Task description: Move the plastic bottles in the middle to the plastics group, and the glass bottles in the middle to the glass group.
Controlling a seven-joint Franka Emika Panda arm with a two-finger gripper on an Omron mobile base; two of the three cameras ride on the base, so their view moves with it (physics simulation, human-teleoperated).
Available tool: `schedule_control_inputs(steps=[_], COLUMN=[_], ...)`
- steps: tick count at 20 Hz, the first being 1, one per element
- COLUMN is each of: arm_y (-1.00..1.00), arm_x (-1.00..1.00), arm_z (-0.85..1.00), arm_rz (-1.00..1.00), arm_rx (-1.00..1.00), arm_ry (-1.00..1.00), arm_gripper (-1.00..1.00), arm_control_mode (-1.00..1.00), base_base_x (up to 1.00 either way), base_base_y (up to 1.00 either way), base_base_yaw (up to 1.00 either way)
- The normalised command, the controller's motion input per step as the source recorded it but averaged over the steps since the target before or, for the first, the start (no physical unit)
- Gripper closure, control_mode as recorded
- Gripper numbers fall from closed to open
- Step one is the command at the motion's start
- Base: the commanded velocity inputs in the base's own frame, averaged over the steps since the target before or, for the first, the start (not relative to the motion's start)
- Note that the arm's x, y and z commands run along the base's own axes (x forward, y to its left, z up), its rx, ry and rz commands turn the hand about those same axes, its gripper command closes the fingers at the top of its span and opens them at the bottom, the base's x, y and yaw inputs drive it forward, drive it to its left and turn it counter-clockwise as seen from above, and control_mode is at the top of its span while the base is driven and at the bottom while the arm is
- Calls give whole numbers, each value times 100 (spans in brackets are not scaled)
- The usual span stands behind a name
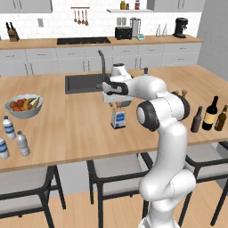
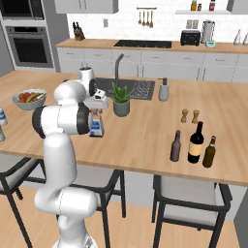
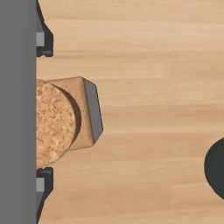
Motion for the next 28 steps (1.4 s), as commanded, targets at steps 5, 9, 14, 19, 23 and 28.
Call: schedule_control_inputs(steps=[5, 9, 14, 19, 23, 28], arm_y=[0, 0, -7, -29, -66, -82], arm_x=[4, 0, 0, -4, -26, -33], arm_z=[-9, -2, 0, 5, 32, 30], arm_rz=[0, 3, 6, 5, 0, -2], arm_rx=[0, 0, 0, -1, -2, 0], arm_ry=[0, -3, -6, -4, -4, -4], arm_gripper=[-100, 100, 100, 100, 100, 100], arm_control_mode=[-100, -100, -100, -100, -100, -100], base_base_x=[0, 0, 0, 0, 0, 0], base_base_y=[0, 0, 0, 0, 0, 0], base_base_yaw=[0, 0, 0, 0, 0, 0])
